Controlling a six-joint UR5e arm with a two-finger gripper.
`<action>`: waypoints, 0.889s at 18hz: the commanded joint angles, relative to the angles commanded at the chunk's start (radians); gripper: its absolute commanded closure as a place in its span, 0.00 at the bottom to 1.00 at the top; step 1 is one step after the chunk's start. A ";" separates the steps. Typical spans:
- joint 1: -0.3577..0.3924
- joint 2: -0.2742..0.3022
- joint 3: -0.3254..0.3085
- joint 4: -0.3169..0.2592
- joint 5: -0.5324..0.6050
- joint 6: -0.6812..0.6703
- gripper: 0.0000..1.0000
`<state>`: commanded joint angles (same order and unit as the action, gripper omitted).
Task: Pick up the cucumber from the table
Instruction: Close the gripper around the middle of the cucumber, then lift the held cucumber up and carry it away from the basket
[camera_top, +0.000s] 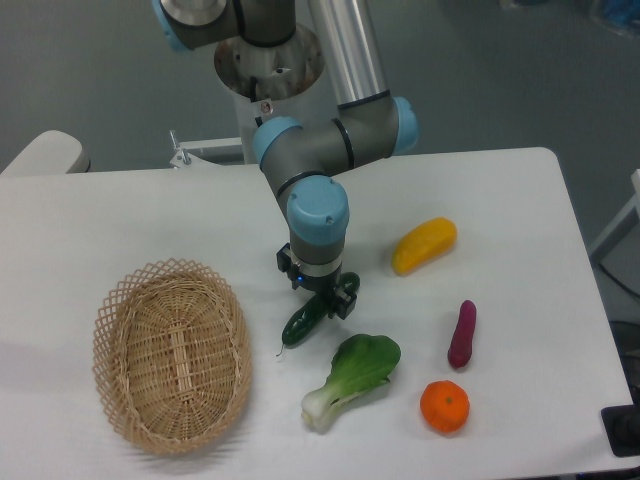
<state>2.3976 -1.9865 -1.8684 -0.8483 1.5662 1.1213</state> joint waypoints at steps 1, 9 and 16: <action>0.000 0.002 0.006 -0.003 0.000 0.000 0.80; 0.018 0.040 0.083 -0.060 0.000 0.057 0.87; 0.167 0.097 0.271 -0.306 -0.003 0.294 0.87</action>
<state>2.5646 -1.8899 -1.5973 -1.1546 1.5631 1.4156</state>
